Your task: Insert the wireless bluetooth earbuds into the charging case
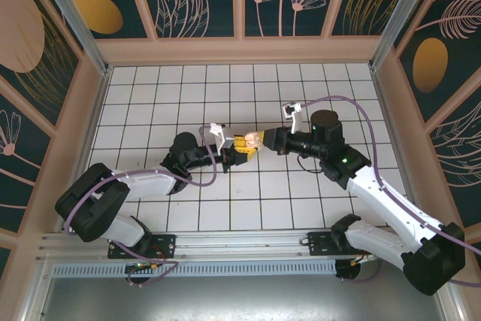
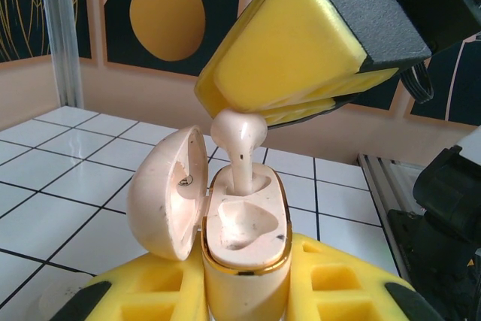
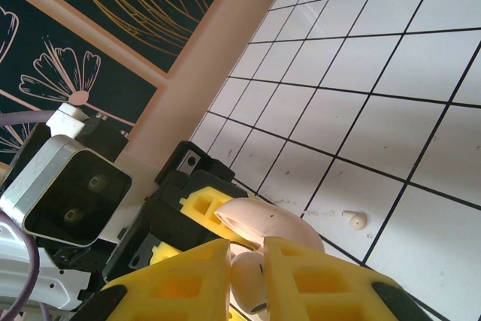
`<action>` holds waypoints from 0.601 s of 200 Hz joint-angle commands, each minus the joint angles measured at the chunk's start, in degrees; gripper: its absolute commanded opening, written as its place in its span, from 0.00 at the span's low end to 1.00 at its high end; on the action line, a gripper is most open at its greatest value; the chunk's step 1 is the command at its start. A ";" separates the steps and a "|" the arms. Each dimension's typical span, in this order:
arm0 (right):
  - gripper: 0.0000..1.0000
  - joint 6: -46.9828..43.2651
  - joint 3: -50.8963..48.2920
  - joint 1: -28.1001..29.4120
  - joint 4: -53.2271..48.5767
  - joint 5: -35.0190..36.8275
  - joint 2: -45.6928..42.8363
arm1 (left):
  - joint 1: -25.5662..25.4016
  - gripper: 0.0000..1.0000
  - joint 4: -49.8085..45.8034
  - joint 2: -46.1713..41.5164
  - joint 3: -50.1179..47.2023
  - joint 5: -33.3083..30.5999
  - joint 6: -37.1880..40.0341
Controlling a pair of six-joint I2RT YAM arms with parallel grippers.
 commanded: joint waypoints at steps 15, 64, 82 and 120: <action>0.19 -1.60 -0.52 -0.12 -0.48 -0.91 0.00 | 0.05 0.21 3.15 -1.85 1.94 1.03 -0.40; 0.19 -2.24 -1.37 -0.61 0.24 -2.34 -0.53 | -0.03 0.21 3.07 -2.22 2.09 0.87 -0.50; 0.19 -2.34 -1.67 -0.92 0.22 -2.61 -0.70 | 0.02 0.21 3.16 -2.27 2.14 0.86 -0.50; 0.19 -2.76 -2.60 -1.68 0.80 -3.47 -1.35 | 0.02 0.21 3.50 -2.58 2.02 0.94 -0.52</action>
